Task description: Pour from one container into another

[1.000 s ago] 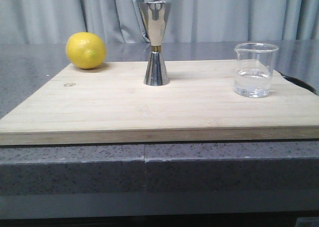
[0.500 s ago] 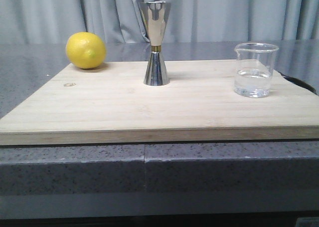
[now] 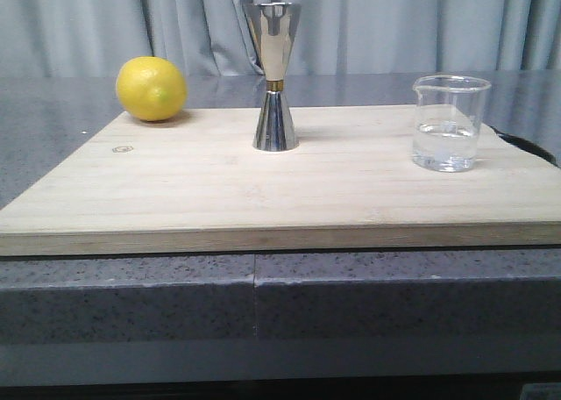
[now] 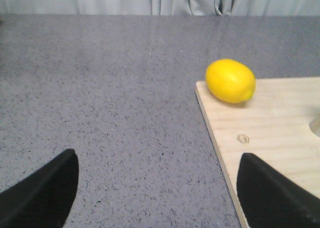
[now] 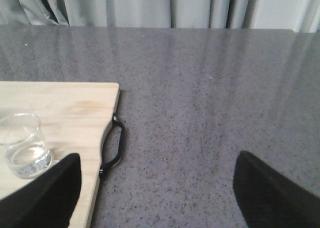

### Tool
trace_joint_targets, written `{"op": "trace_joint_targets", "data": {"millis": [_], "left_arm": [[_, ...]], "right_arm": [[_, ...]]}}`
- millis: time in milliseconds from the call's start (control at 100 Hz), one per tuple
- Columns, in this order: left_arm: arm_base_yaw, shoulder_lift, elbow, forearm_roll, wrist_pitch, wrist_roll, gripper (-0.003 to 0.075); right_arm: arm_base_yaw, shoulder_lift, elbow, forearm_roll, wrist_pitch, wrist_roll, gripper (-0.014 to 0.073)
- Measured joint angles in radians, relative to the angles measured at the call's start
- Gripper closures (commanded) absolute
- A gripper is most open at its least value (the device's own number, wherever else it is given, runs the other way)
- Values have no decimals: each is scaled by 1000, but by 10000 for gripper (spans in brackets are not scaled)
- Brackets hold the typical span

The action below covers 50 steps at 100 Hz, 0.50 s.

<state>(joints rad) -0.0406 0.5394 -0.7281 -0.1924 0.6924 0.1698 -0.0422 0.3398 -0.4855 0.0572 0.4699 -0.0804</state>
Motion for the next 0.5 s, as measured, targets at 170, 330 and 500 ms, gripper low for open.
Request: {"op": "trace_joint_targets", "data": {"millis": [170, 330, 500], "left_arm": [[0, 129, -83, -169, 103, 209, 122], [0, 274, -101, -438, 127, 500, 122], [0, 452, -103, -744, 132, 861, 122]], "right_arm": [[0, 0, -36, 5, 79, 0, 26], [0, 0, -40, 16, 124, 0, 26], [0, 0, -40, 15, 133, 0, 26]]}}
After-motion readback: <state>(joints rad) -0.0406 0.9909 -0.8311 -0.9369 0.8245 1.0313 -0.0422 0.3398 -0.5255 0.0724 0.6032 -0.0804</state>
